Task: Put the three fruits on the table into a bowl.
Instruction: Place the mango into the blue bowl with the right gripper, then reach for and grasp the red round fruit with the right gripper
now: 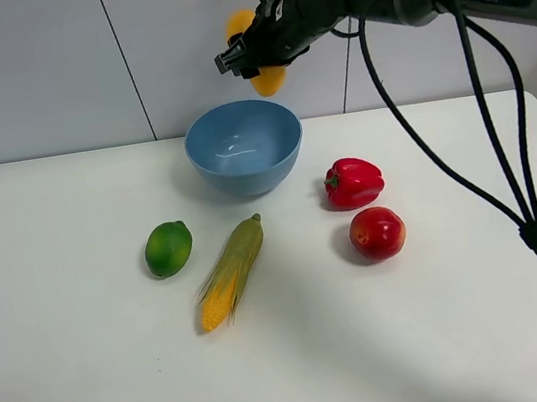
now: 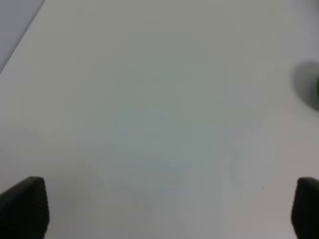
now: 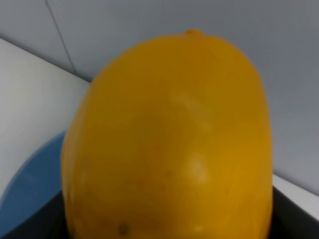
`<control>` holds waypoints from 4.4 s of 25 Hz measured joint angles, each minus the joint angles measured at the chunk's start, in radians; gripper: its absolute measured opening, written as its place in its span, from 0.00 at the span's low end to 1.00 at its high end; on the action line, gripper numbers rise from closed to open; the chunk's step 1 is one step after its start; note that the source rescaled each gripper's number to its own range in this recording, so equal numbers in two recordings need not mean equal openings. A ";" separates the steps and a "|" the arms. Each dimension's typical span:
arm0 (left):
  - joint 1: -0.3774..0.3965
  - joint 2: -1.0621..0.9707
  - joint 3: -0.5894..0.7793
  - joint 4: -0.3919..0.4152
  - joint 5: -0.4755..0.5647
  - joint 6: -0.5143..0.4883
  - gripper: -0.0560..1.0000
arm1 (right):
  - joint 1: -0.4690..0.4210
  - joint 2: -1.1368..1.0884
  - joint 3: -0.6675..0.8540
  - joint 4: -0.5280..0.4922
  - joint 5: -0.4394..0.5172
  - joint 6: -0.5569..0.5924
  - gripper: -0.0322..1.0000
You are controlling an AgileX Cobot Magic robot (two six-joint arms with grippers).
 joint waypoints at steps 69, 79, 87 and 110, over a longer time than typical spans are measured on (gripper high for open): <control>0.000 -0.001 0.000 0.007 0.000 0.000 1.00 | 0.039 0.308 -0.100 0.090 -0.056 -0.077 0.99; 0.000 -0.001 0.000 0.007 0.000 0.000 1.00 | 0.039 0.181 -0.100 0.060 0.061 -0.078 1.00; 0.000 -0.001 0.000 0.007 -0.001 0.000 1.00 | 0.040 -0.008 -0.101 0.024 0.234 -0.071 1.00; 0.000 -0.001 0.000 0.007 -0.001 0.000 1.00 | 0.040 -0.424 -0.101 -0.160 0.800 0.193 1.00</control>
